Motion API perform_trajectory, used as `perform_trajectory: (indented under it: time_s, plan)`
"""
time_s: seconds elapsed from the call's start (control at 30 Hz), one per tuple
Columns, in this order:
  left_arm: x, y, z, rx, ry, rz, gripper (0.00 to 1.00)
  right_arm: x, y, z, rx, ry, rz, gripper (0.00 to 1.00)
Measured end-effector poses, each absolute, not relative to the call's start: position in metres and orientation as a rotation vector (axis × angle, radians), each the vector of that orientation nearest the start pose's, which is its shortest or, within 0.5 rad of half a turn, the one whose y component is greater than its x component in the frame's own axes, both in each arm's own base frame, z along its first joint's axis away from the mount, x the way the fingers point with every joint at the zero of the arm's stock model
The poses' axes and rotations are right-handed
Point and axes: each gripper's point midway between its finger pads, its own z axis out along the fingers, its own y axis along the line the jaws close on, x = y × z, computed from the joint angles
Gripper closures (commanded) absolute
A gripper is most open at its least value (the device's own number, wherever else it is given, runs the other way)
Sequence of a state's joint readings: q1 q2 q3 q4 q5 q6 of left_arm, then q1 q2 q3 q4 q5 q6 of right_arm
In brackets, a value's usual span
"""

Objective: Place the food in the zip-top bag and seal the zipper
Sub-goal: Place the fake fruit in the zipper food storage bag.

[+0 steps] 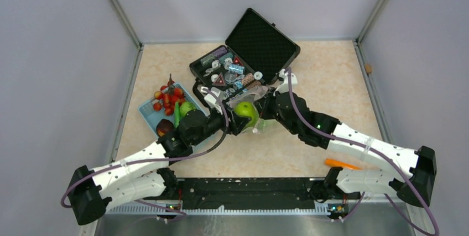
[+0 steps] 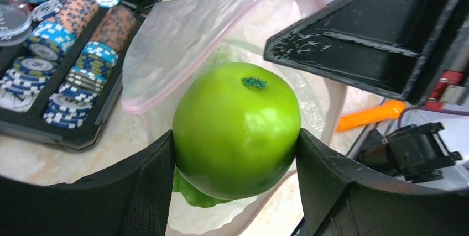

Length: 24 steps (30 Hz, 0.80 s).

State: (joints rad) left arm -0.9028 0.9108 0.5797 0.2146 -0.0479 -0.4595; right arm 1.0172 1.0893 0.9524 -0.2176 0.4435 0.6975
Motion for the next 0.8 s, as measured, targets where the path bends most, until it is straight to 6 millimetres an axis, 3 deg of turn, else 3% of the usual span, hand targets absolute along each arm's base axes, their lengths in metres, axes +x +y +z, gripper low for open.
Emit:
perform_trajectory:
  time_s: [0.27, 0.43, 0.8]
  plan:
    - [0.230, -0.276, 0.224, 0.256, 1.812, -0.838, 0.55, 0.232, 0.291, 0.260, -0.029, 1.965, 0.768, 1.00]
    - [0.245, -0.285, 0.238, 0.244, 1.800, -0.760, 0.43, 0.231, 0.296, 0.265, -0.037, 1.949, 0.808, 1.00]
    - [0.250, -0.289, 0.234, 0.272, 1.803, -0.682, 0.14, 0.232, 0.297, 0.270, -0.023, 1.932, 0.818, 1.00]
